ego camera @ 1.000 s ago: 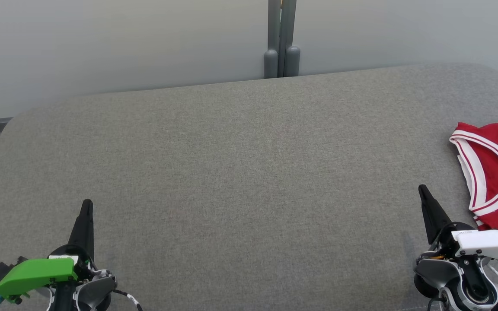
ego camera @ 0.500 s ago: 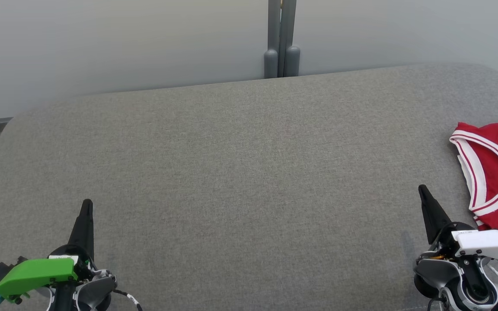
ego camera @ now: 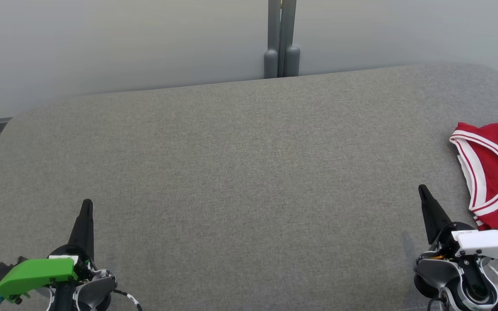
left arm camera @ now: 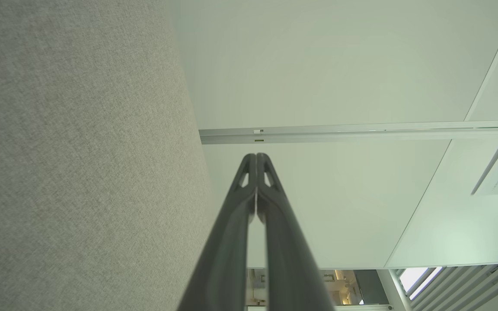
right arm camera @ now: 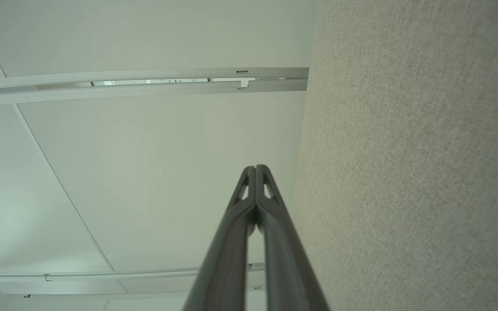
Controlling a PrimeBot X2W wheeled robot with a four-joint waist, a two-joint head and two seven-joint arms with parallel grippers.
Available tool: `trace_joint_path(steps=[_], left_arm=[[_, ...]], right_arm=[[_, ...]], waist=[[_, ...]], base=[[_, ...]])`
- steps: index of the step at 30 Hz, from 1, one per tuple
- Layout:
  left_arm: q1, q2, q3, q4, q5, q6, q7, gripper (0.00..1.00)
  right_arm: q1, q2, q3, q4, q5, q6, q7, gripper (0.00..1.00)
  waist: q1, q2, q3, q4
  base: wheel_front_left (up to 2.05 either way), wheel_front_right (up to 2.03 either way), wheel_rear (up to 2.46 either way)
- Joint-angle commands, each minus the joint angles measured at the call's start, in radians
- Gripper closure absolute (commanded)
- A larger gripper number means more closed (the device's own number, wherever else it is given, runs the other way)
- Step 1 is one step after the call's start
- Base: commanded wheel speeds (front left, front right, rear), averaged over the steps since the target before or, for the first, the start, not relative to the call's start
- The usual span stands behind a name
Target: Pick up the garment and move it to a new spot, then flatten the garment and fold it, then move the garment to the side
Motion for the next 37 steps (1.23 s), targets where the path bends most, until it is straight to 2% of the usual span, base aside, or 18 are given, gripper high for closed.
trace_joint_path(steps=[1,37], left_arm=[[-0.014,0.007,0.003,-0.002,-0.001,-0.005,0.002,1.0],[-0.014,0.007,0.003,-0.002,-0.001,-0.005,0.002,1.0]], right_arm=[[0.012,-0.005,-0.002,-0.004,0.007,0.0,0.003,1.0],[0.012,-0.005,-0.002,-0.004,0.007,0.0,0.002,1.0]], waist=[[0.0,0.0,0.0,0.0],[0.0,0.0,0.0,0.0]], base=[[0.0,0.0,0.0],[0.0,0.0,0.0]])
